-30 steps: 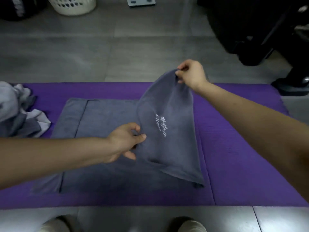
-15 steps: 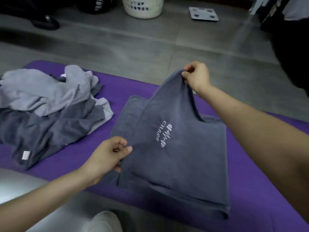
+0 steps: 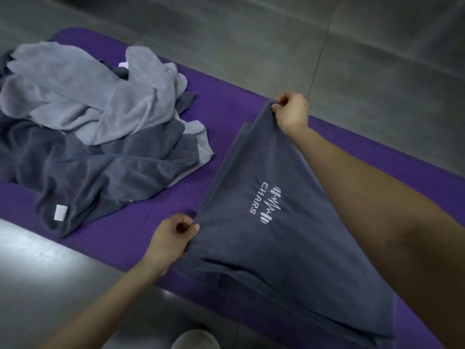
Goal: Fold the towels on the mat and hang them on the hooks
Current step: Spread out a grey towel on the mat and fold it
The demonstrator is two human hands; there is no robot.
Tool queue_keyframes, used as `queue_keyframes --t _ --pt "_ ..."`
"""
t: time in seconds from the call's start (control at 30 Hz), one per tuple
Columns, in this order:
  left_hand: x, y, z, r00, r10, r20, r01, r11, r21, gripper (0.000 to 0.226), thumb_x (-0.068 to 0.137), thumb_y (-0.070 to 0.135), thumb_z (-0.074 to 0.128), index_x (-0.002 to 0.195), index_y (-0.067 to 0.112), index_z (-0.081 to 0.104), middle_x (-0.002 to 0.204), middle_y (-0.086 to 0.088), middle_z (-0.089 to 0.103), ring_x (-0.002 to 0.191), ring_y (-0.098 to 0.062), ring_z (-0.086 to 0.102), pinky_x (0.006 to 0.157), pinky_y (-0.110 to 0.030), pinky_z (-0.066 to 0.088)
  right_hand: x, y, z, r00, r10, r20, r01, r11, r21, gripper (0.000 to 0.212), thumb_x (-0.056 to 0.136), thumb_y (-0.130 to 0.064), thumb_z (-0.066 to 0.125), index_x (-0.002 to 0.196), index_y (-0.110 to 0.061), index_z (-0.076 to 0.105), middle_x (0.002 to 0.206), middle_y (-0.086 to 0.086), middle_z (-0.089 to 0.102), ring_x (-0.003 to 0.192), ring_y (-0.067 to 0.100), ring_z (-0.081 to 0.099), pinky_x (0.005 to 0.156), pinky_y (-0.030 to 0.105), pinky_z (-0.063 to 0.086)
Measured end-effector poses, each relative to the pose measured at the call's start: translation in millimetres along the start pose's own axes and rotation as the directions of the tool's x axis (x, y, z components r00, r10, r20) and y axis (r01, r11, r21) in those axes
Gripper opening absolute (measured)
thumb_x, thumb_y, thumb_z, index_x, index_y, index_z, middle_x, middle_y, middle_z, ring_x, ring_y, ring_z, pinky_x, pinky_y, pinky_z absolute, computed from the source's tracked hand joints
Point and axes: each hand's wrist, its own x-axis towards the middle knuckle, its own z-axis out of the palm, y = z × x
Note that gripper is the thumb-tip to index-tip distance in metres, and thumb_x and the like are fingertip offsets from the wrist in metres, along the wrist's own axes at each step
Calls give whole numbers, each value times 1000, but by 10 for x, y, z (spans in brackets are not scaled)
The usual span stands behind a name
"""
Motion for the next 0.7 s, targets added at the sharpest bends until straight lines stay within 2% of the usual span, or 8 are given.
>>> queue_keyframes --t 0.17,0.23,0.3,0.37,0.43,0.53,0.63,0.7 --pt "151 -195 23 998 27 -52 -15 976 218 6 85 12 63 85 14 58 77 -1 62 80 -22 60 74 -33 48 -141 325 451 945 -27 326 23 1000 16 47 85 5 51 131 -4 50 135 10 53 125 21 49 107 25 35" --pt "145 -248 3 998 18 -63 -4 974 225 9 83 14 66 87 16 57 78 -1 64 81 -23 62 77 -37 51 -297 432 405 961 -56 271 14 988 155 45 83 12 46 127 3 52 128 14 56 118 23 55 104 23 39" --pt "122 -270 -1 997 32 -73 -14 972 235 15 81 16 69 90 17 57 80 -2 65 81 -23 63 78 -39 51 -540 552 227 983 -39 182 -6 971 237 39 83 15 42 118 6 56 110 11 59 95 16 60 88 13 45" --pt "89 -278 18 994 62 -85 -36 961 275 23 78 15 72 96 14 58 84 -2 64 82 -22 61 76 -32 47 -854 789 -6 989 8 145 -43 970 239 34 84 14 41 113 6 58 102 10 60 88 13 57 79 11 45" --pt "65 -279 33 994 75 -82 -47 950 309 30 75 13 74 100 11 58 86 -3 63 83 -20 59 74 -29 42 -1240 1130 -268 985 69 156 -104 968 228 30 86 12 46 112 4 59 100 11 61 83 8 59 81 16 46" --pt "59 -293 13 994 97 -56 -66 914 399 32 74 7 74 102 8 60 89 -8 66 87 -26 63 76 -30 42 -1892 1678 -664 974 164 154 -188 970 152 22 87 7 56 106 0 63 99 10 65 76 -7 59 79 5 45" --pt "45 -254 -34 980 169 -101 -79 805 587 38 76 2 69 112 4 59 97 -19 64 94 -36 60 80 -37 43 -2541 2147 -1028 953 280 115 -286 957 43 15 86 -3 63 98 -10 68 98 9 71 83 9 64 78 5 43" --pt "26 -208 25 940 330 -86 -155 638 754 42 73 0 70 114 2 58 101 -27 57 91 -45 54 80 -46 43 -2908 2361 -1237 939 342 48 -342 940 -11 11 86 -12 65 94 -15 71 93 4 72 84 12 65 78 17 47"
